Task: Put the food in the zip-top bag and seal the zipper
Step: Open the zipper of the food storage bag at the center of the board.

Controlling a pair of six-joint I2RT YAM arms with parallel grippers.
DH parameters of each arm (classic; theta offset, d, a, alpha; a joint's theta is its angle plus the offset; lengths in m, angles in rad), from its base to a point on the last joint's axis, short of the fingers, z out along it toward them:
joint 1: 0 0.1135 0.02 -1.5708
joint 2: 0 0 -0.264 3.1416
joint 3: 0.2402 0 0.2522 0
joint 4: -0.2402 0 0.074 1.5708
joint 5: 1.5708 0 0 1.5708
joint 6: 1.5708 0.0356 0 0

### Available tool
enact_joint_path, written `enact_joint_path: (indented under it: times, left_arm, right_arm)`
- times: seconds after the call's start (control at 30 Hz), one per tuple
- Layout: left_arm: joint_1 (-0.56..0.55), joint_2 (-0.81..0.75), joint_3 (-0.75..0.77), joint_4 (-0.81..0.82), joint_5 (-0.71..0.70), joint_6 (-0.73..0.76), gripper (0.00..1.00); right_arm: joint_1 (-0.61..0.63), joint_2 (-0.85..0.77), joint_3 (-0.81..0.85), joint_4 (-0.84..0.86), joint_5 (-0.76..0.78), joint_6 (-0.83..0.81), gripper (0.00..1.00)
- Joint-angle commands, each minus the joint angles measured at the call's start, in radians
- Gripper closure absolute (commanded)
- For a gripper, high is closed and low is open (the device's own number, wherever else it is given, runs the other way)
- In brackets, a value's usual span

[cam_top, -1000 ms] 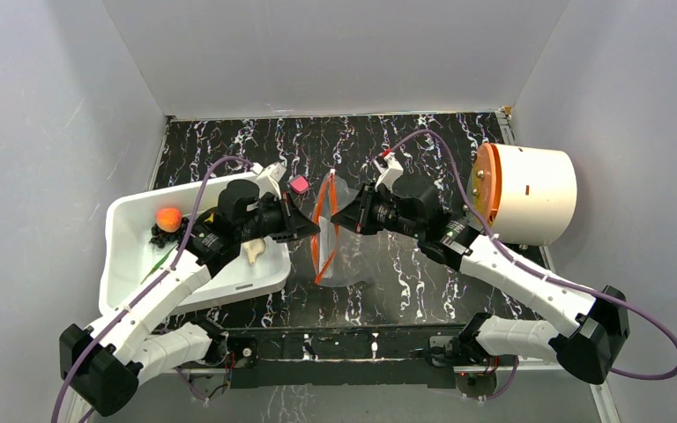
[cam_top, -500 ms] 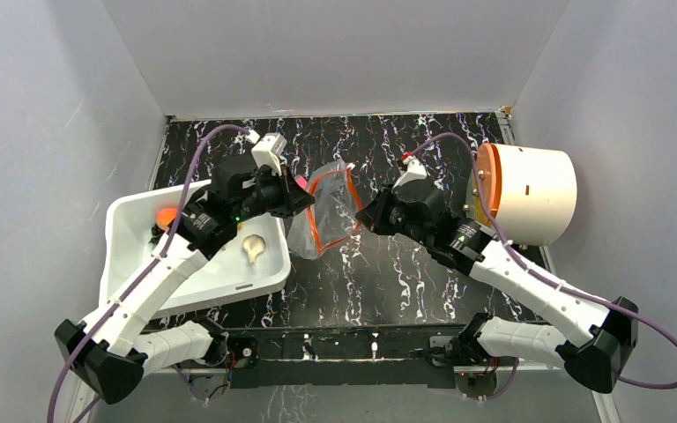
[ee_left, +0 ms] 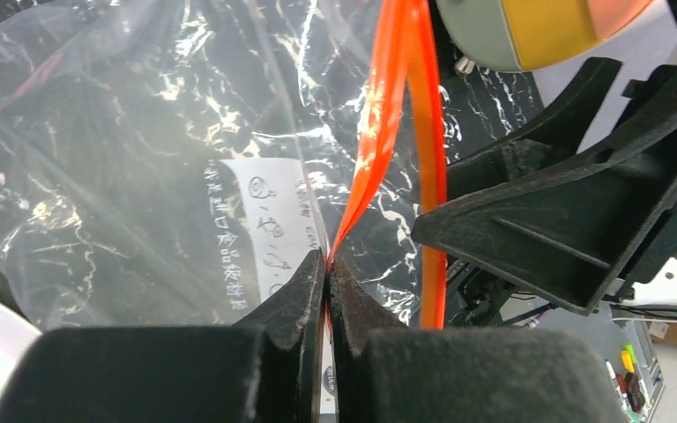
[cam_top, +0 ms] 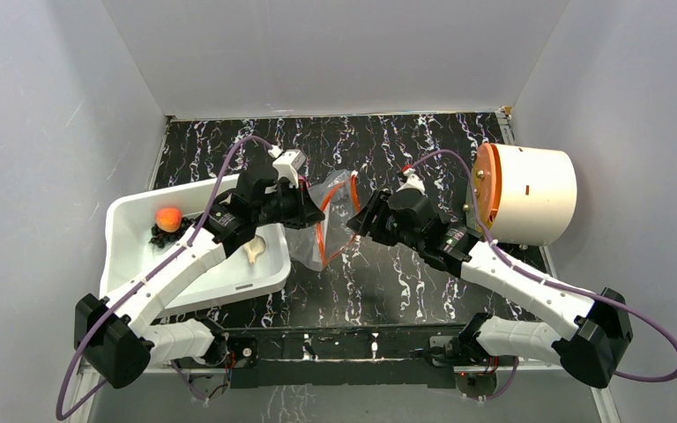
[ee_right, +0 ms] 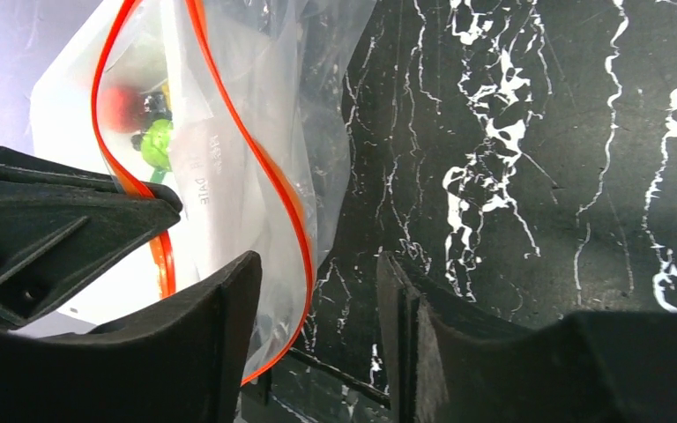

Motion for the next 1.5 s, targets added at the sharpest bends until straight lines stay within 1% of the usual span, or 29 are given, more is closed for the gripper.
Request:
enact_joint_path:
  times: [0.0, 0.07, 0.23, 0.37, 0.47, 0.63, 0.7, 0.77, 0.83, 0.87, 0.97, 1.03, 1.07, 1.13, 1.27, 1.47]
  left_arm:
    - [-0.008, 0.004, 0.0, 0.055, 0.047, -0.023, 1.0]
    - [-0.011, 0.008, 0.0, 0.058, 0.055, -0.029, 1.0]
    - [-0.014, 0.012, 0.003, 0.079, 0.093, -0.054, 1.0]
    - [-0.015, 0.009, 0.017, 0.083, 0.11, -0.068, 1.0]
    - [-0.018, -0.008, 0.021, 0.093, 0.119, -0.084, 1.0]
    - [-0.016, -0.058, 0.105, 0.011, 0.082, -0.069, 1.0]
    - [-0.015, -0.071, 0.137, -0.017, 0.07, -0.062, 1.0]
    - [-0.016, -0.076, 0.156, -0.032, 0.068, -0.056, 1.0]
    - [-0.015, -0.071, 0.161, -0.04, 0.083, -0.042, 1.0]
    - [-0.015, -0.067, 0.161, -0.048, 0.088, -0.03, 1.0]
    - [-0.016, -0.053, 0.157, -0.063, 0.091, -0.006, 1.0]
    - [-0.016, -0.049, 0.145, -0.048, 0.112, -0.004, 1.0]
    - [-0.016, -0.049, 0.137, -0.035, 0.125, -0.008, 1.0]
    - [-0.016, -0.051, 0.119, -0.009, 0.146, -0.017, 1.0]
    - [-0.017, -0.05, 0.111, 0.005, 0.154, -0.017, 1.0]
    - [-0.016, -0.046, 0.101, 0.005, 0.162, -0.004, 1.0]
  right_arm:
    - [0.001, -0.03, 0.033, 0.099, -0.009, 0.071, 0.49]
    - [0.001, -0.029, 0.034, 0.111, 0.0, 0.078, 0.49]
    - [0.001, 0.01, 0.062, 0.082, 0.085, 0.085, 0.49]
    - [0.001, 0.04, 0.058, 0.103, 0.092, 0.061, 0.51]
    - [0.001, 0.073, 0.037, 0.117, 0.129, 0.002, 0.56]
    - [0.001, 0.101, -0.009, 0.041, 0.272, -0.037, 0.72]
    - [0.001, 0.09, -0.018, 0.01, 0.332, -0.045, 0.74]
    - [0.001, 0.073, -0.016, -0.008, 0.36, -0.058, 0.74]
    - [0.001, 0.058, -0.002, -0.012, 0.339, -0.063, 0.72]
    - [0.001, 0.048, 0.006, -0.004, 0.299, -0.064, 0.7]
    - [0.001, 0.036, 0.032, 0.056, 0.139, -0.048, 0.59]
    - [0.001, 0.039, 0.049, 0.073, 0.065, -0.014, 0.5]
    - [0.001, 0.043, 0.062, 0.078, 0.039, -0.002, 0.46]
    - [0.001, 0.051, 0.075, 0.104, -0.011, 0.004, 0.44]
    - [0.003, 0.093, 0.071, 0.117, -0.039, 0.026, 0.41]
    - [0.003, 0.137, 0.075, 0.155, -0.088, 0.049, 0.27]
